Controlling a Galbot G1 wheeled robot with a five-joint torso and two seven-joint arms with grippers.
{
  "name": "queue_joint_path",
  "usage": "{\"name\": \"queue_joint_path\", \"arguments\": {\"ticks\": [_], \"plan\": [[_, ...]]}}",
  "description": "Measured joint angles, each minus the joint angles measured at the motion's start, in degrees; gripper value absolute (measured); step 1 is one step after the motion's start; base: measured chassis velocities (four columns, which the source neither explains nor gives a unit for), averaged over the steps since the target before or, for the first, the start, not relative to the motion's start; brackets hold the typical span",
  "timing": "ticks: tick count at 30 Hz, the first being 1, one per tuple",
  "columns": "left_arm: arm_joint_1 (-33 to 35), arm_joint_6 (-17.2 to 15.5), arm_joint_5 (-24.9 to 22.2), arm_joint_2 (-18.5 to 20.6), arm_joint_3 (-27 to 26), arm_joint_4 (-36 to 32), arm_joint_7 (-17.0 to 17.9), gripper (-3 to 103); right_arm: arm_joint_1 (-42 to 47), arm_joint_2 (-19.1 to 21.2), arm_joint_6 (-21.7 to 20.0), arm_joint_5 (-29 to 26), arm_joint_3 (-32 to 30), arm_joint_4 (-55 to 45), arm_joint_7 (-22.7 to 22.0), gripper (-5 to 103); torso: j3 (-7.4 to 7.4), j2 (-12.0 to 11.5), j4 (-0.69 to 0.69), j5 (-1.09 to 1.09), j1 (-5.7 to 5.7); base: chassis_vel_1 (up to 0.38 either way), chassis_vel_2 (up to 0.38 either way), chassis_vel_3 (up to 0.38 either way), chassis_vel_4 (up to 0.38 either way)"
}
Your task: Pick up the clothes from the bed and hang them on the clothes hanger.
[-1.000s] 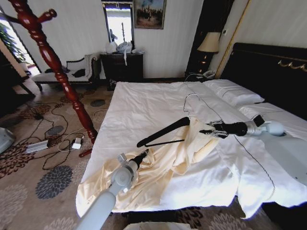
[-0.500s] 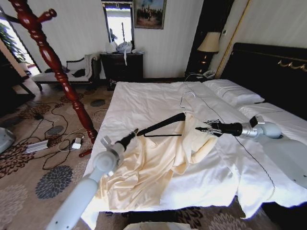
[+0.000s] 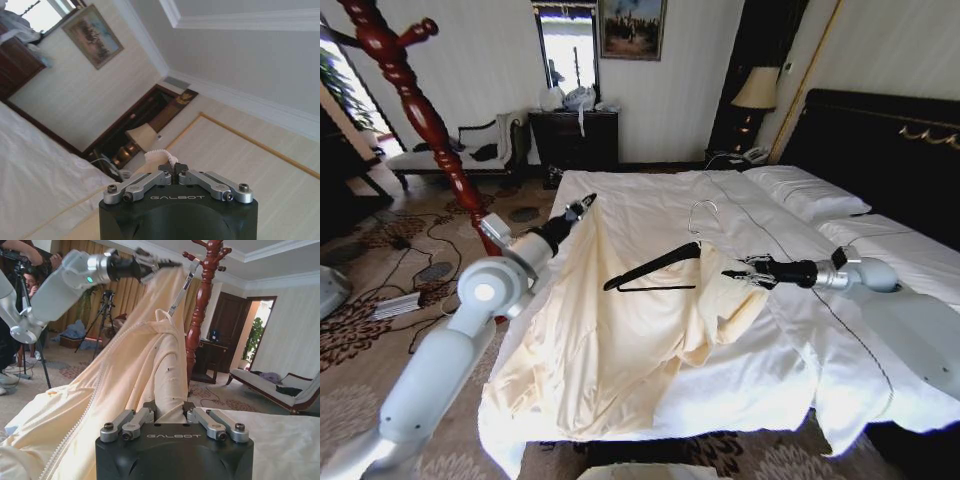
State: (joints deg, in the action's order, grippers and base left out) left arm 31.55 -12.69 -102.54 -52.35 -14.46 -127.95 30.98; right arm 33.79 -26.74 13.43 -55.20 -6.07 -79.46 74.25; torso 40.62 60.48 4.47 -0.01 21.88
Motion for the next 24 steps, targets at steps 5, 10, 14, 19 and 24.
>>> {"name": "queue_joint_path", "arguments": {"ticks": [5, 10, 14, 19, 24], "plan": [[-1.3, 0.0, -1.7, 1.4, 0.8, -3.3, 0.7, 2, 0.0, -1.4, -0.1, 1.1, 0.5, 0.0, -3.4, 23, 0.00, 0.0, -0.01, 0.00, 0.00, 0.000, 0.000, 0.000, 0.000], [0.6, -1.2, -1.7, 2.0, 2.7, -6.0, -0.1, 2, -0.3, -2.2, -0.2, 0.4, 1.6, -1.0, -6.8, 23, 0.00, 0.0, -0.01, 0.00, 0.00, 0.000, 0.000, 0.000, 0.000], [1.3, -2.6, -1.4, 1.8, 5.0, -7.7, -1.1, 2, -0.8, -2.7, -0.3, -0.2, 2.2, -1.5, -8.7, 23, 0.00, 0.0, -0.02, 0.00, 0.00, 0.000, 0.000, 0.000, 0.000], [2.0, -4.0, -0.5, 1.4, 8.8, -9.1, -1.5, 2, -0.9, -2.7, -0.3, -2.7, 2.3, -2.4, -10.4, 23, 0.00, 0.0, 0.00, 0.01, 0.00, 0.000, 0.000, 0.000, 0.000], [3.3, -4.6, 1.3, 1.6, 11.3, -9.6, -1.5, 2, -1.1, -2.5, -0.3, -5.1, 2.2, -3.4, -11.8, 23, 0.00, 0.0, -0.01, 0.01, 0.00, 0.000, 0.000, 0.000, 0.000]]}}
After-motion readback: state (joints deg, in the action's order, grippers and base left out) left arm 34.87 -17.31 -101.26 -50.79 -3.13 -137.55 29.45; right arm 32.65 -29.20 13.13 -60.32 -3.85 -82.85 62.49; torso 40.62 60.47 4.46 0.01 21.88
